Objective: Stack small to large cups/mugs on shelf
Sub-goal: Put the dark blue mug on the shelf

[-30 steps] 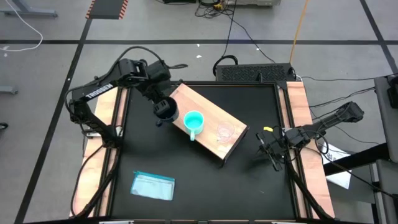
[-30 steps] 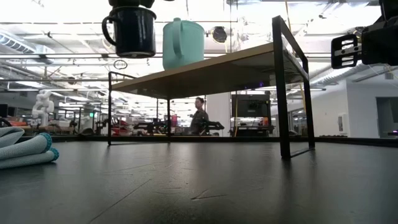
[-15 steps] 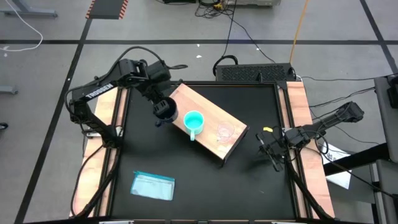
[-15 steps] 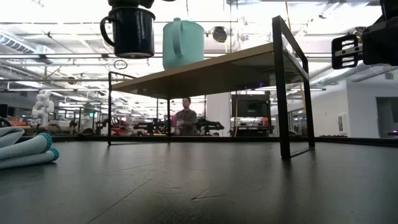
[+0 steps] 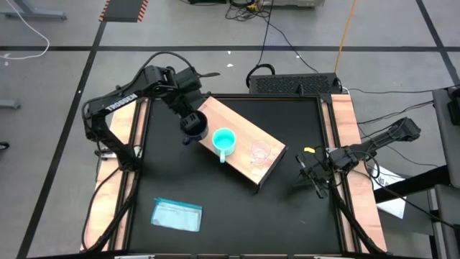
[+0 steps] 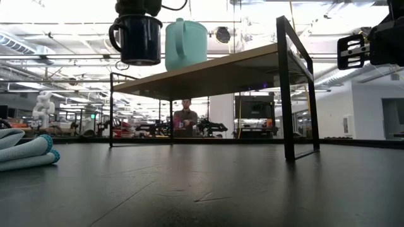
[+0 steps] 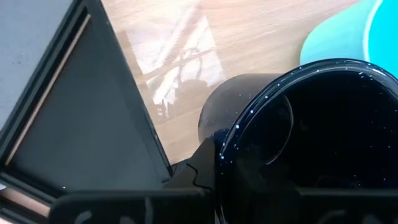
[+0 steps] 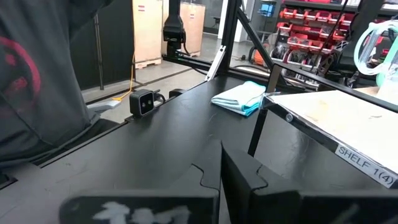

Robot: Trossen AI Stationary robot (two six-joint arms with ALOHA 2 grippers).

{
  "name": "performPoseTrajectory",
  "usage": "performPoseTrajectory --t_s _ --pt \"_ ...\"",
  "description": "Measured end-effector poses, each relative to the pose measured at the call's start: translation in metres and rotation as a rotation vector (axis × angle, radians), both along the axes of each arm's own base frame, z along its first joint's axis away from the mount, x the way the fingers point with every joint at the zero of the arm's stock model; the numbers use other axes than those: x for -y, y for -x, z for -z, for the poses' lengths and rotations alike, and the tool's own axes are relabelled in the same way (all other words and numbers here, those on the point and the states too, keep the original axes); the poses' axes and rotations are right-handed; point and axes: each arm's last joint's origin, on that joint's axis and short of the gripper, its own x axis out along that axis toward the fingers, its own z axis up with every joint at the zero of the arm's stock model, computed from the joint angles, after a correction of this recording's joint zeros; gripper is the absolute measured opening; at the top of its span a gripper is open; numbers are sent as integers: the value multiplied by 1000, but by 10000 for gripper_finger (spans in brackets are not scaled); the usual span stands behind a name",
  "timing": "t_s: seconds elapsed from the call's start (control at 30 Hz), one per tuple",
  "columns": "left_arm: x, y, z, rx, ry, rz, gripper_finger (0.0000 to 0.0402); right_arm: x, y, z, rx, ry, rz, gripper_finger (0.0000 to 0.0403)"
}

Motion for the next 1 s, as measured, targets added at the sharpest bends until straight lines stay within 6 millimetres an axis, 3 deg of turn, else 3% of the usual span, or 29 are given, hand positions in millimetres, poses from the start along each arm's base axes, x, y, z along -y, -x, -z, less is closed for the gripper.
performPoseTrajectory --t_s 0.43,1.0 --pt "-35 -18 29 -83 22 39 16 0 0 2 -15 7 -2 0" --pt "-44 -19 28 -9 36 14 15 0 0 2 -16 8 -16 0"
